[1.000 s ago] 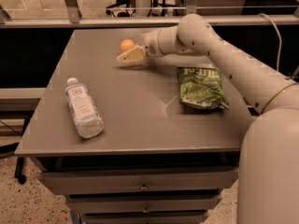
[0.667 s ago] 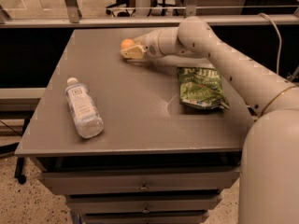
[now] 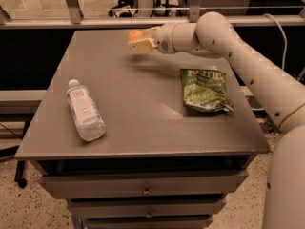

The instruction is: Pick orange

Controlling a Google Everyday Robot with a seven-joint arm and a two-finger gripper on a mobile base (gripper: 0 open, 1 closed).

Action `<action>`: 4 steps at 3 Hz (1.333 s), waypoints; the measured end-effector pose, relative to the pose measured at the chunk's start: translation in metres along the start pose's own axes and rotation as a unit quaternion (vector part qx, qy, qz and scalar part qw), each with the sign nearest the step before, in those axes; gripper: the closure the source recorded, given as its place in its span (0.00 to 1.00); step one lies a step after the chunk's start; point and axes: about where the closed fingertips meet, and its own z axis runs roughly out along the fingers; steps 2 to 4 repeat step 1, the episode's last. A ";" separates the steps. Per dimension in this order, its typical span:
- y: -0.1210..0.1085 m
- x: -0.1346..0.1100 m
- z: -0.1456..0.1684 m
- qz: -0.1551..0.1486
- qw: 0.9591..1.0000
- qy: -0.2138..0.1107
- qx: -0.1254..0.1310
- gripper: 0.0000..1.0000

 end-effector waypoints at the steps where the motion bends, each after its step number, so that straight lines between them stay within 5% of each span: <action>1: 0.008 -0.044 -0.037 -0.012 0.996 -0.068 -0.047 1.00; 4: 0.008 -0.044 -0.037 -0.012 0.996 -0.068 -0.047 1.00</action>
Offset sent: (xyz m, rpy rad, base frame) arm 0.0000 0.0000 0.0000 0.0000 0.0000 0.0000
